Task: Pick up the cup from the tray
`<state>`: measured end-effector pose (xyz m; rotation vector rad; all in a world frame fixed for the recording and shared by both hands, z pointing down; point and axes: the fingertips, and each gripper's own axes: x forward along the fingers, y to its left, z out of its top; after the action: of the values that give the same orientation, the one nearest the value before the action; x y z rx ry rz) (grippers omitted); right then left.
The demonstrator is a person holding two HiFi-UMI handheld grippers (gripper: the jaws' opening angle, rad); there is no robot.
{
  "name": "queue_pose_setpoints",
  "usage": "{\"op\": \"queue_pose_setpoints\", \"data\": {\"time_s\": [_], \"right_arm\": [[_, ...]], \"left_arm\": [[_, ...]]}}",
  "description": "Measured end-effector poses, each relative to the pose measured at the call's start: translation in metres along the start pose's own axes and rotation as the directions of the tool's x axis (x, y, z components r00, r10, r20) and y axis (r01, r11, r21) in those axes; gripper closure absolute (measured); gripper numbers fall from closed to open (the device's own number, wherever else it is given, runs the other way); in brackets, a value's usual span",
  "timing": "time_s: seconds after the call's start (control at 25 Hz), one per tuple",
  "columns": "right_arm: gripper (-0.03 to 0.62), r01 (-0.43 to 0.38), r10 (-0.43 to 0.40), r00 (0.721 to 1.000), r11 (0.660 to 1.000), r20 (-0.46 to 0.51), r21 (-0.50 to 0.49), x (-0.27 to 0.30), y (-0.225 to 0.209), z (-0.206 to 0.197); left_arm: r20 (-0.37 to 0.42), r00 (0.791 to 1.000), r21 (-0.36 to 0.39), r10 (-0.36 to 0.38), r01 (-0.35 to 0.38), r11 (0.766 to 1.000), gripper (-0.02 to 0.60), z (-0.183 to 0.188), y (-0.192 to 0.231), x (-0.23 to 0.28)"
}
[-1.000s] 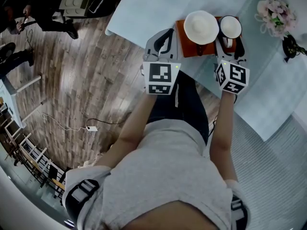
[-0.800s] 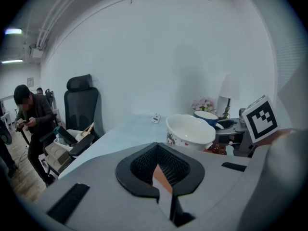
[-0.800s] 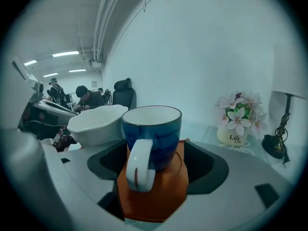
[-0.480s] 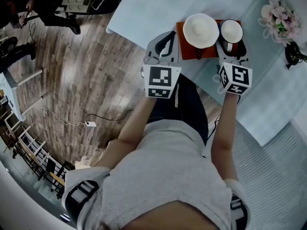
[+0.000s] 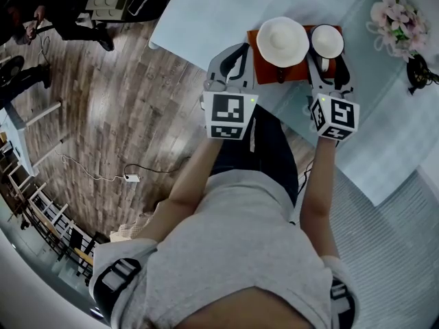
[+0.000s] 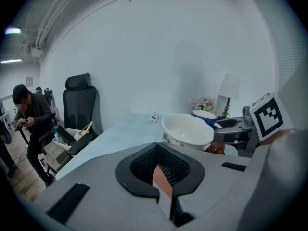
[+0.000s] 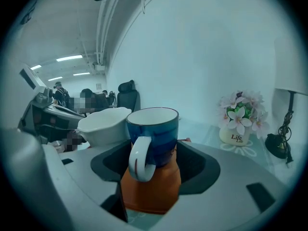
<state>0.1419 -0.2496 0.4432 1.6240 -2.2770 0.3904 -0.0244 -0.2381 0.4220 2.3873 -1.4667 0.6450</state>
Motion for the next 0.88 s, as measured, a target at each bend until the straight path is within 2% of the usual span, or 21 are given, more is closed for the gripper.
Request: {"op": "queue_pose_setpoints", "data": {"time_s": [0.12,0.2,0.24,0.28,0.44,0.88], "right_arm": [[0.331,0.014,-0.014,1.0,1.0,-0.004,-0.021,-0.007,0.001,-0.001],[0.379,0.038,-0.038,0.999,0.998,-0.004,-0.045,-0.014,0.002,-0.002],[0.435,0.056,-0.056,0.998,0.997,0.001,-0.057,-0.018,0.001,-0.003],[0.527,0.075,-0.075,0.997,0.995,0.006,-0.065,-0.021,0.001,-0.003],[0.534,0.105,-0.104,0.994,0.993,0.014,-0.055,-0.025,0.002,-0.004],[0.534,0.107,-0.107,0.994,0.992,0.013,-0.067,-0.04,0.002,-0.011]], "left_arm": [[-0.003,1.0,0.004,-0.007,0.007,1.0,0.575,-0.001,-0.003,0.0],[-0.006,1.0,0.003,-0.011,0.011,1.0,0.575,-0.002,-0.004,0.0],[-0.007,1.0,0.003,-0.012,0.012,1.0,0.575,-0.002,-0.004,0.0],[-0.007,1.0,0.003,-0.013,0.013,1.0,0.575,-0.003,-0.005,0.0],[-0.004,1.0,0.006,-0.014,0.014,1.0,0.575,-0.003,-0.006,-0.001],[-0.001,1.0,0.006,-0.016,0.016,1.0,0.575,-0.003,-0.008,-0.005]]}}
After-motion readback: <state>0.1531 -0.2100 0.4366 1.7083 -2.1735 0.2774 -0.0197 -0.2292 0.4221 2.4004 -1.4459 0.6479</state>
